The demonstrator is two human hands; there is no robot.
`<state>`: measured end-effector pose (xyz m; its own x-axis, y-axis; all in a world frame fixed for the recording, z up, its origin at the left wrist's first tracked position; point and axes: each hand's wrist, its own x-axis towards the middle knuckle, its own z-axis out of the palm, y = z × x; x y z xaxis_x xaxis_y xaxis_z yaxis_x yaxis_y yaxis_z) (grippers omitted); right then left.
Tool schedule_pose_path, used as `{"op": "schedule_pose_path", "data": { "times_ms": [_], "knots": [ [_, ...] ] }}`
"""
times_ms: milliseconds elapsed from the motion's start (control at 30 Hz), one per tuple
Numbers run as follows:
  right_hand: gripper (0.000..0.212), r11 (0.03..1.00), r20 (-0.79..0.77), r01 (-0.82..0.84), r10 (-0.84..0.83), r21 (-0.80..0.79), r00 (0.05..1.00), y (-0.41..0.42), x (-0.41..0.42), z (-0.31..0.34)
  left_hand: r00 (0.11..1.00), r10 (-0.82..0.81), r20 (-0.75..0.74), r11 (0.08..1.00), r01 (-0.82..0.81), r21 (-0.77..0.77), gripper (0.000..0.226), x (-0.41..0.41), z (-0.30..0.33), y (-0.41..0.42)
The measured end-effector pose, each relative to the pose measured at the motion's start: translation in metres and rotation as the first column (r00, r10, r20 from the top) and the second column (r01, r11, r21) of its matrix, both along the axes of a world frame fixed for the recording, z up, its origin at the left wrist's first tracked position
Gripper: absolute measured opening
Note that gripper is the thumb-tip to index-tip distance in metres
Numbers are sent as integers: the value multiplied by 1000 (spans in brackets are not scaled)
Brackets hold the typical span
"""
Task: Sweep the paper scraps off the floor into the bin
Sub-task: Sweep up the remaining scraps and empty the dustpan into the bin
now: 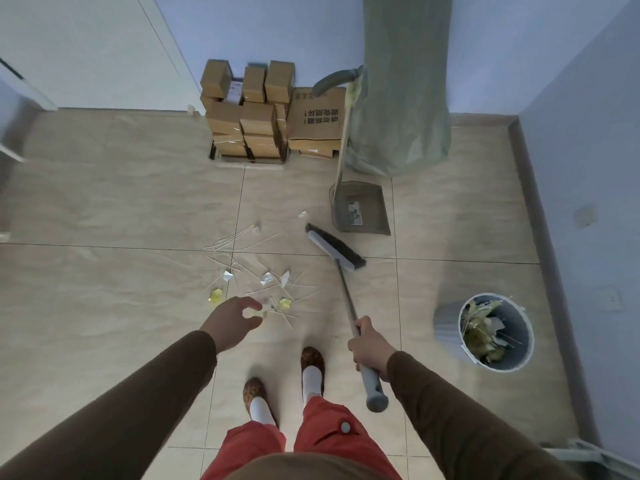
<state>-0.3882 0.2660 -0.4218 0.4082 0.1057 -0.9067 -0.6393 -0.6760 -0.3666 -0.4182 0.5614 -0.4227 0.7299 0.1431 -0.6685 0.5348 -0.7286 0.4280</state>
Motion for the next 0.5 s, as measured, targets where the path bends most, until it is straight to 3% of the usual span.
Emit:
{"op": "schedule_pose_path", "data": {
  "times_ms": [200,367,500],
  "knots": [
    [37,991,-81,14,-4,130,997,-32,-12,55,996,86,-37,996,-87,-23,34,-9,-2,23],
    [37,993,111,-64,53,99,992,2,25,63,981,189,-52,979,-192,-64,29,-11,4,49],
    [40,992,228,-129,124,7,966,66,105,15,974,222,-52,972,-225,-70,24,-18,9,71]
  ]
}}
